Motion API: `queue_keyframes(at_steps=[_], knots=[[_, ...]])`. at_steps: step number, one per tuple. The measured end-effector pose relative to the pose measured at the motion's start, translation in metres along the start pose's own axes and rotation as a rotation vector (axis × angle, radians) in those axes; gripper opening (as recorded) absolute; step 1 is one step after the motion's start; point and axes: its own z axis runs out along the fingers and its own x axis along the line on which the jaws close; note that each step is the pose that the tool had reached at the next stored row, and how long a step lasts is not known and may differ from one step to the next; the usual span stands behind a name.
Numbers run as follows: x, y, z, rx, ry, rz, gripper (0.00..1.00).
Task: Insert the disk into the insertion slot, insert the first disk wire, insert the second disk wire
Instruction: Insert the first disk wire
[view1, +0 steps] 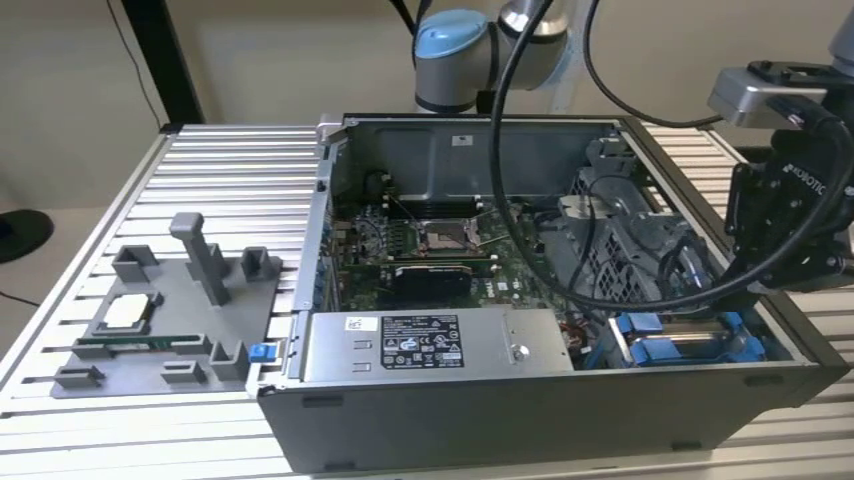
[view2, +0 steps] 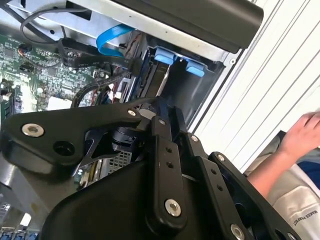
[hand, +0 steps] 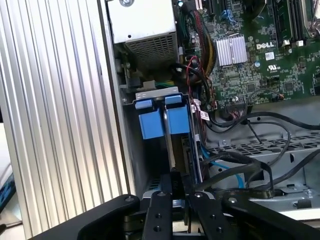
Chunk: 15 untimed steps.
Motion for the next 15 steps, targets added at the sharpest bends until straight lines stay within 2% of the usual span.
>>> queue_keyframes(at_steps=[12, 15], knots=[[0.0008, -0.0003, 0.0001, -0.0003, 0.0, 0.0, 0.0], [0.003, -0.0007, 0.0005, -0.0003, 0.0, 0.0, 0.0]])
